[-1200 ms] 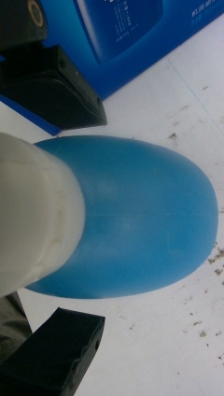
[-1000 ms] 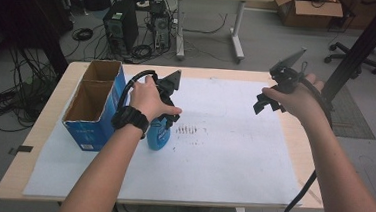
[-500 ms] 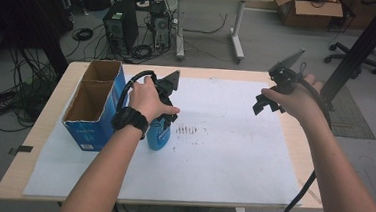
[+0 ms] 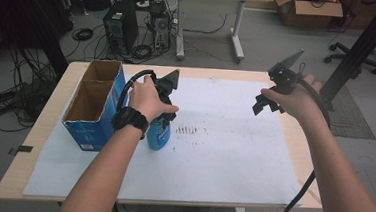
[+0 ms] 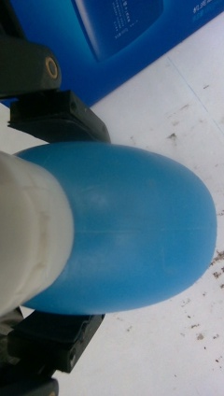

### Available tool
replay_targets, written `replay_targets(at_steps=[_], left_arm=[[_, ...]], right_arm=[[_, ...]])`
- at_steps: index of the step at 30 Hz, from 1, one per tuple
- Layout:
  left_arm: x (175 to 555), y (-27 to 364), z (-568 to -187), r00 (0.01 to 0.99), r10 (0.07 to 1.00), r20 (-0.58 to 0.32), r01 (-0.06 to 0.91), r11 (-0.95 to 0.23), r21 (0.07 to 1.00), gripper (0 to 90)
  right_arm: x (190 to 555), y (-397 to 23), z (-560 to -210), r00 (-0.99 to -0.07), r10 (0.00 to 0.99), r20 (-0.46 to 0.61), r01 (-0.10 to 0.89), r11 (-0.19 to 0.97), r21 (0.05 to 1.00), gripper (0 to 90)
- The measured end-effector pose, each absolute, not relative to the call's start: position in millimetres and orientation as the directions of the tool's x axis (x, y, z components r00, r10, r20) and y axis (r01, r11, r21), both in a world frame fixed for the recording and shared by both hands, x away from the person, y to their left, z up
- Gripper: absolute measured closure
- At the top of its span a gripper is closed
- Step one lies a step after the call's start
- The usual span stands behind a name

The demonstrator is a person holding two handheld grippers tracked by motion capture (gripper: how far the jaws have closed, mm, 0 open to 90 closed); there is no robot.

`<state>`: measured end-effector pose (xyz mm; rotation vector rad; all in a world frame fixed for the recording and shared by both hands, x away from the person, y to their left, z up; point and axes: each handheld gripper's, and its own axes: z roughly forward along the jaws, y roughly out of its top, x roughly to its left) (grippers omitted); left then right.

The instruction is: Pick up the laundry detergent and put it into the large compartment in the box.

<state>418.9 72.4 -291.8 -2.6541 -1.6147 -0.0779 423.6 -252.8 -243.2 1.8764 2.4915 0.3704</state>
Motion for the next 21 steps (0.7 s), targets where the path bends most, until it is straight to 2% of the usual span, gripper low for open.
replay_targets(at_steps=[21], left_arm=[[419.6,71.9,-290.1,0.455,0.889,0.058,0.89,-0.455,-0.002,31.1]], right_arm=[[423.4,-252.6,-244.0,-0.284,0.948,0.144,0.949,0.257,0.184,9.6]])
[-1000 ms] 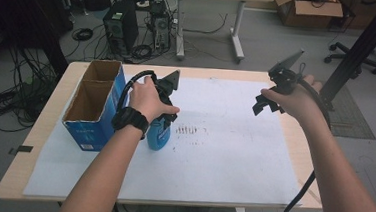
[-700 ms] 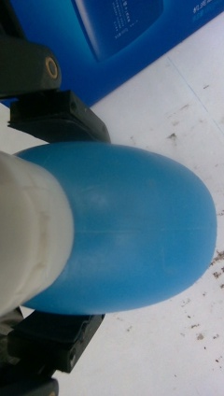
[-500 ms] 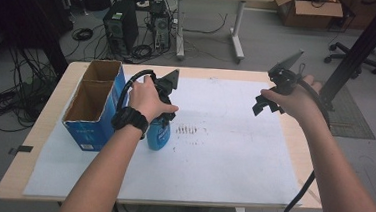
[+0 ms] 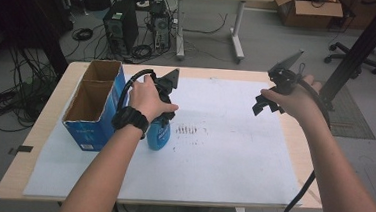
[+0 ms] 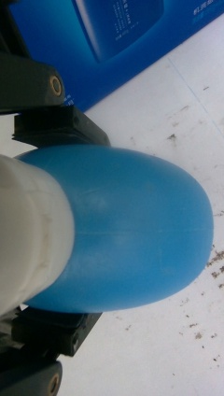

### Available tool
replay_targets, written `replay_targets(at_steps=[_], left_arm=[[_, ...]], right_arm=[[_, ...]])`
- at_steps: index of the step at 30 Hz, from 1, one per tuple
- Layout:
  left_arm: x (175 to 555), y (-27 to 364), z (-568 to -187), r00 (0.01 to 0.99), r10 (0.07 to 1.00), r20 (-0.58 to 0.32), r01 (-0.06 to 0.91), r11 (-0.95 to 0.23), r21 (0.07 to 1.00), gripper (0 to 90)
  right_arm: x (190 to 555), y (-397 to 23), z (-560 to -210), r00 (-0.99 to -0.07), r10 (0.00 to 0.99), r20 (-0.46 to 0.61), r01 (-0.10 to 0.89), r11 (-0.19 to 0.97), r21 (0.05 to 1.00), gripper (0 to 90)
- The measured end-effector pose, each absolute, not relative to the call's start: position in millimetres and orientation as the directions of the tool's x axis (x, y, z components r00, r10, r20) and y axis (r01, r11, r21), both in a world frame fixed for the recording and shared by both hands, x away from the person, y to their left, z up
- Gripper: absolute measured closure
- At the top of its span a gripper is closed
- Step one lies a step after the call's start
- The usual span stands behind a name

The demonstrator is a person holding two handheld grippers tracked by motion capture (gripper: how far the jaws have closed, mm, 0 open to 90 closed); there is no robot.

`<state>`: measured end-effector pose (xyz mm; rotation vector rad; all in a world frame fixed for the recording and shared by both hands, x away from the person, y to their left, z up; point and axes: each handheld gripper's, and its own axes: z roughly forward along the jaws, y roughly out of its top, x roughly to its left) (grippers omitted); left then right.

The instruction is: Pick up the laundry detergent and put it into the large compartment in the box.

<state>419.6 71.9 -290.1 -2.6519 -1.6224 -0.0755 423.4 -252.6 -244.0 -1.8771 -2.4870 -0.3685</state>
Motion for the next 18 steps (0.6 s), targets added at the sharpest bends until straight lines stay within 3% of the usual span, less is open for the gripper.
replay_targets(at_steps=[18], left_arm=[[421.6,72.9,-289.1,0.459,0.887,0.053,0.888,-0.459,-0.008,36.9]], right_arm=[[423.5,-252.6,-245.4,-0.289,0.947,0.144,0.948,0.261,0.183,9.7]])
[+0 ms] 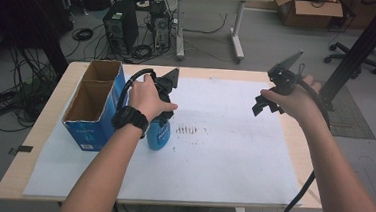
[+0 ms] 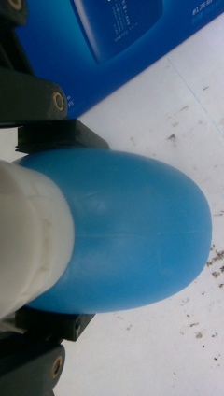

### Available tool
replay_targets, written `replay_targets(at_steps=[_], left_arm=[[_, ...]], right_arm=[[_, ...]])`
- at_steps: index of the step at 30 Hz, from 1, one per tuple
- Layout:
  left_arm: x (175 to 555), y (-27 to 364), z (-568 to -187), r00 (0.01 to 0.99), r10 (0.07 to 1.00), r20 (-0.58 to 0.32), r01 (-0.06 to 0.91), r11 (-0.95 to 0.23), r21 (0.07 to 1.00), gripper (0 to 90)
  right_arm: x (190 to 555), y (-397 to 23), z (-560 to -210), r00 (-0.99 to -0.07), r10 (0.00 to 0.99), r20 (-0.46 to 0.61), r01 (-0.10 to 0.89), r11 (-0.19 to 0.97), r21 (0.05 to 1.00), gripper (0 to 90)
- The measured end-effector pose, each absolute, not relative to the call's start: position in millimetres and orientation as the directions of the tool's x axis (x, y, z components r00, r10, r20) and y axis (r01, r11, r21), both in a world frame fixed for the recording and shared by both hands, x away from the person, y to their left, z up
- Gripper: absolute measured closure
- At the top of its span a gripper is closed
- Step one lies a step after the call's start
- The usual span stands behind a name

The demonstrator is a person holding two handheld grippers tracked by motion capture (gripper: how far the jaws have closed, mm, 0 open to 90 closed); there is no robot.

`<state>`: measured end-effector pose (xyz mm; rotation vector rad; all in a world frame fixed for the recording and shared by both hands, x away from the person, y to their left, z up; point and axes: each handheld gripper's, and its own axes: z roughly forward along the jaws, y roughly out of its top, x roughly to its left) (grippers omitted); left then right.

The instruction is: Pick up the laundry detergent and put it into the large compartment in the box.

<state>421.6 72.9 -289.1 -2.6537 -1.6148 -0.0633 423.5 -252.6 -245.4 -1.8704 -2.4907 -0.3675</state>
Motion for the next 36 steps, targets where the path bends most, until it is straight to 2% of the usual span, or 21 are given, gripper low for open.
replay_targets(at_steps=[17,36], left_arm=[[422,73,-283,0.457,0.888,0.049,0.889,-0.458,0.0,37.5],[421,84,-183,0.427,0.904,0.039,0.902,-0.428,0.053,37.6]], right_arm=[[423,-253,-243,-0.289,0.946,0.145,0.948,0.261,0.184,9.7],[423,-254,-231,-0.287,0.946,0.151,0.947,0.255,0.196,9.7]])
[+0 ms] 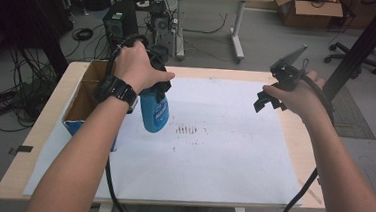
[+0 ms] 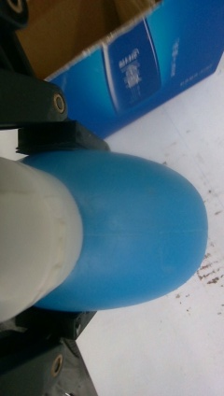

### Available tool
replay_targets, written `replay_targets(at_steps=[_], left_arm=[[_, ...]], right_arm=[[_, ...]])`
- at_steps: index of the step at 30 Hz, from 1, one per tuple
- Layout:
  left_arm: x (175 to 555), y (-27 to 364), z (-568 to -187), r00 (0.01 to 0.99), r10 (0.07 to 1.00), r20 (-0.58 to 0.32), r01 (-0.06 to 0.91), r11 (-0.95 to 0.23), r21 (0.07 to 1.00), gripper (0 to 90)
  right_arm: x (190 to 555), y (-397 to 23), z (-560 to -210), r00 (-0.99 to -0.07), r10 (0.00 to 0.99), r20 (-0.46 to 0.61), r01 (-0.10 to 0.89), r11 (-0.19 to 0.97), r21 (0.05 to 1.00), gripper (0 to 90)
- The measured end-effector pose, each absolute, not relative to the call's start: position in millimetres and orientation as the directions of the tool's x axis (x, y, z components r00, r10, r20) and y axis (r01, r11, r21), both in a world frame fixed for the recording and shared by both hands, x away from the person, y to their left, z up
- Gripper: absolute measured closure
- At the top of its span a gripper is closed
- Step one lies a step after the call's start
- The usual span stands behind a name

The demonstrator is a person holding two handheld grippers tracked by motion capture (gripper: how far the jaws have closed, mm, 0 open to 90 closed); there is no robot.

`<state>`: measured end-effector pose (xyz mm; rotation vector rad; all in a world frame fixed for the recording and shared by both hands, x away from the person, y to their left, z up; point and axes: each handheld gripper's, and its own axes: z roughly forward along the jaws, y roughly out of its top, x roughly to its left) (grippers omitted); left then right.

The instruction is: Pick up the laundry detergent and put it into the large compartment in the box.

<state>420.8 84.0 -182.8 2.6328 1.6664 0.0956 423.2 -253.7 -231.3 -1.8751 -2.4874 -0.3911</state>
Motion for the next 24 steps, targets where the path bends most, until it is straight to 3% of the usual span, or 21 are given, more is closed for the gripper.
replay_targets(at_steps=[11,24], left_arm=[[419,116,-122,0.342,0.94,0.021,0.934,-0.342,0.106,37.6],[418,181,-86,0.175,0.984,-0.002,0.974,-0.173,0.147,37.6]], right_arm=[[424,-255,-232,-0.281,0.948,0.149,0.949,0.251,0.19,9.7],[427,-263,-232,-0.265,0.952,0.151,0.953,0.235,0.191,9.7]])
